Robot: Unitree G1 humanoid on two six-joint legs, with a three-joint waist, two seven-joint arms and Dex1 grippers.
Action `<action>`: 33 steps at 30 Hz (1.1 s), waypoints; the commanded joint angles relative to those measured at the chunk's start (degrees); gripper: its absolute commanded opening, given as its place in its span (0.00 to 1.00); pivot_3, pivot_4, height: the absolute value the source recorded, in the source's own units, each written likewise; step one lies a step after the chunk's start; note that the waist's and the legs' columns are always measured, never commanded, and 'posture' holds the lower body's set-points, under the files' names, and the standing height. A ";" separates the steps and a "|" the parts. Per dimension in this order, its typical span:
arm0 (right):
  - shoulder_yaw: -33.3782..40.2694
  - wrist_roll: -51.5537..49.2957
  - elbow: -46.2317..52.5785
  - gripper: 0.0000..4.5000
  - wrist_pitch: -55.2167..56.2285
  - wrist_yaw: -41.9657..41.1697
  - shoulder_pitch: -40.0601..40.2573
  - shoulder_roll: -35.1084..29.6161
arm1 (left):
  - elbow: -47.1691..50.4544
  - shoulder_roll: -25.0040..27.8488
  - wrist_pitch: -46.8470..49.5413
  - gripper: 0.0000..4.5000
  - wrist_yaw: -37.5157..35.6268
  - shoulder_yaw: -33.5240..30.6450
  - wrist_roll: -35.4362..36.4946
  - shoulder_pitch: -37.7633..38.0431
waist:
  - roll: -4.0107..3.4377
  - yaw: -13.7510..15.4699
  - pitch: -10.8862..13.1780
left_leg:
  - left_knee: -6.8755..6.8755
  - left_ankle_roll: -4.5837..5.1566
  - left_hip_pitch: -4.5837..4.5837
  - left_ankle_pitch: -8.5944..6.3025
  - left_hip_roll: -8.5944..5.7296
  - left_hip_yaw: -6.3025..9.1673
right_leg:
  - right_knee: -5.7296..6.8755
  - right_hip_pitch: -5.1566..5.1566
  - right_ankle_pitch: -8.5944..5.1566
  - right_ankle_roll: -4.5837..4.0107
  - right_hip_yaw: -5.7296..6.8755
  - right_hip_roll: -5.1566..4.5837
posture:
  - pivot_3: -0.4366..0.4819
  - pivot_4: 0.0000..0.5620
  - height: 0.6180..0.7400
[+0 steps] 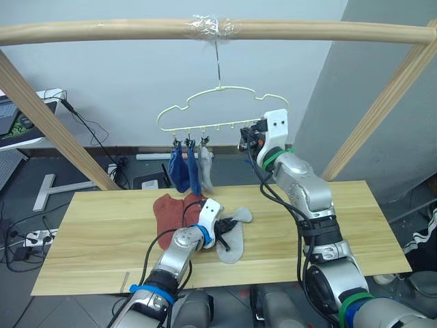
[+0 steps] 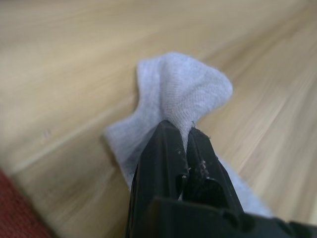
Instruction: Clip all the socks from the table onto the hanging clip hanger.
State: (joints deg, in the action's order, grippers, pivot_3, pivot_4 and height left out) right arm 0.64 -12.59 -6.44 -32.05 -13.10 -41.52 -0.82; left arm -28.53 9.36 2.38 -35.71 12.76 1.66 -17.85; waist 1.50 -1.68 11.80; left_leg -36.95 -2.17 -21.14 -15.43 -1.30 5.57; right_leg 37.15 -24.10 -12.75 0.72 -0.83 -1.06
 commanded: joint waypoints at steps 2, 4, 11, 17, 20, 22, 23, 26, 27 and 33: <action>5.81 -5.30 2.70 0.00 -7.37 1.16 -2.01 -1.36 | 13.93 0.68 -0.02 0.01 -3.43 -3.94 6.92 2.13 | -0.01 -0.04 0.00 | 0.00 0.00 -0.01 0.00 0.00 0.07 | 0.00 0.02 0.00 0.00 -0.02 0.00 | 0.46 0.33 1.00; 7.86 -7.61 3.54 0.00 -10.85 2.03 -2.68 -1.59 | 18.89 0.30 1.05 0.01 -3.10 -5.44 9.21 3.37 | -0.02 0.00 0.01 | 0.02 0.00 -0.02 0.00 0.01 0.06 | -0.01 0.01 0.00 -0.01 -0.05 -0.01 | 0.46 0.34 1.00; 16.19 -16.95 5.46 0.00 -25.69 6.32 -6.01 -1.60 | 32.04 -0.72 7.77 0.01 0.39 -8.00 14.56 6.74 | -0.03 0.11 0.02 | 0.01 0.01 -0.12 0.00 -0.02 0.14 | -0.07 0.02 0.00 -0.01 -0.01 -0.02 | 0.47 0.35 1.00; 18.76 -21.48 5.99 0.00 -32.92 8.49 -8.03 -1.54 | 31.76 -2.50 10.24 0.01 2.63 -8.47 15.91 3.52 | -0.04 0.10 0.02 | -0.02 0.02 -0.15 0.00 -0.03 -0.01 | -0.07 0.02 -0.02 0.03 0.03 0.01 | 0.47 0.36 1.00; 18.99 -22.62 6.33 0.00 -34.30 9.43 -8.27 -1.12 | 30.80 -2.87 9.78 0.01 2.72 -8.47 15.75 2.20 | -0.04 0.06 0.02 | -0.01 0.02 -0.16 0.00 -0.03 -0.08 | -0.07 0.02 -0.02 0.02 0.04 0.02 | 0.47 0.36 1.00; 19.02 -23.39 6.72 0.00 -35.14 10.02 -8.21 -0.80 | 30.35 -3.08 9.75 0.01 2.78 -8.69 15.86 1.47 | -0.04 0.03 0.02 | -0.01 0.02 -0.18 0.00 -0.03 -0.09 | -0.07 0.01 -0.01 0.00 0.04 0.02 | 0.47 0.36 1.00; 19.05 -23.67 6.82 0.00 -35.35 10.25 -8.19 -0.75 | 30.24 -3.09 9.73 0.01 2.74 -8.71 15.84 1.33 | -0.04 0.02 0.02 | -0.01 0.02 -0.19 0.00 -0.03 -0.09 | -0.08 0.00 -0.01 0.00 0.04 0.02 | 0.47 0.36 1.00; 19.51 -24.53 7.13 0.00 -35.95 11.22 -8.18 -0.24 | 29.47 -3.83 9.39 0.01 3.49 -9.29 15.98 0.06 | -0.04 0.03 0.02 | -0.01 0.03 -0.23 0.00 -0.03 -0.07 | -0.09 -0.01 -0.01 0.00 0.05 0.02 | 0.46 0.36 1.00; 19.67 -24.78 7.16 0.00 -36.08 11.53 -8.19 -0.11 | 29.35 -3.87 9.40 0.01 3.54 -9.31 15.96 -0.10 | -0.04 0.02 0.02 | -0.01 0.03 -0.24 0.00 -0.03 -0.06 | -0.09 -0.01 -0.01 0.01 0.06 0.02 | 0.46 0.36 1.00; 19.78 -26.19 7.52 0.00 -36.56 12.70 -8.02 0.07 | 29.35 -3.80 8.66 0.01 3.71 -9.30 15.91 -0.54 | -0.04 0.01 0.03 | -0.01 0.03 -0.26 0.00 -0.03 -0.06 | -0.11 -0.03 -0.01 0.01 0.06 0.02 | 0.46 0.36 1.00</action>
State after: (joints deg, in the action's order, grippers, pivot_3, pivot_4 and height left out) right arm 19.62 -37.92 -0.28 -68.08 -1.07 -49.23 -0.83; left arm -0.27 5.95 12.45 -31.99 4.01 16.82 -17.27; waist 1.46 -1.67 11.83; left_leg -36.96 -2.14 -21.41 -15.43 -1.34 5.51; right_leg 37.04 -24.14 -12.77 0.73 -0.77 -1.04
